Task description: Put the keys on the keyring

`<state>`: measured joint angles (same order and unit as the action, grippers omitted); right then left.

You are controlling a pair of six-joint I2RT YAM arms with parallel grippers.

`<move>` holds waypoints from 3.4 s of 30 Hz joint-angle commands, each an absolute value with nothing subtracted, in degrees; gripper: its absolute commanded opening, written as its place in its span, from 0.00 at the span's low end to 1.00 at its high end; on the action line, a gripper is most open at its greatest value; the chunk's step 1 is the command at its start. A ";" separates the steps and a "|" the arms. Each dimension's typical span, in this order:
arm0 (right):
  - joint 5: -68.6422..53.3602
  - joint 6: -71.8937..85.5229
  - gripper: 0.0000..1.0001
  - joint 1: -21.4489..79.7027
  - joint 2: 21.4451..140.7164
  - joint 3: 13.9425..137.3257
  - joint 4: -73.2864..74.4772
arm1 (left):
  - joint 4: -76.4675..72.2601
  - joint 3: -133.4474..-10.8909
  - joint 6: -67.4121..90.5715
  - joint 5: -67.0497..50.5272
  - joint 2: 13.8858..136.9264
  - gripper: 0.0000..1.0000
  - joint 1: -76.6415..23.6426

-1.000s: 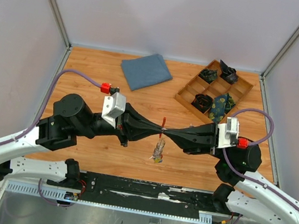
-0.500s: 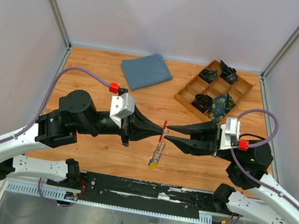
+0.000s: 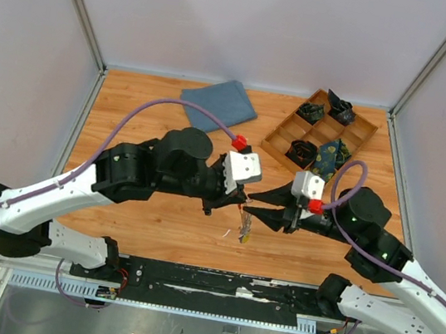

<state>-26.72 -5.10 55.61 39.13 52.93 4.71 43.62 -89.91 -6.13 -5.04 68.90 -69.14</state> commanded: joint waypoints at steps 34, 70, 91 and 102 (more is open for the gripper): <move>-29.17 -8.69 0.20 56.34 43.95 51.51 6.87 | 52.52 -92.44 -10.63 -5.58 70.93 0.01 -69.74; -31.69 10.94 0.00 56.45 39.83 38.14 -49.46 | 19.43 -75.52 -0.13 -7.43 49.16 0.39 -69.79; -33.68 11.14 0.00 57.92 41.72 39.40 -52.49 | 15.82 -75.47 -0.54 -13.13 52.84 0.32 -69.79; -33.88 10.70 0.00 58.10 41.14 39.71 -51.23 | 16.61 -75.66 -1.10 -14.42 53.59 0.25 -69.79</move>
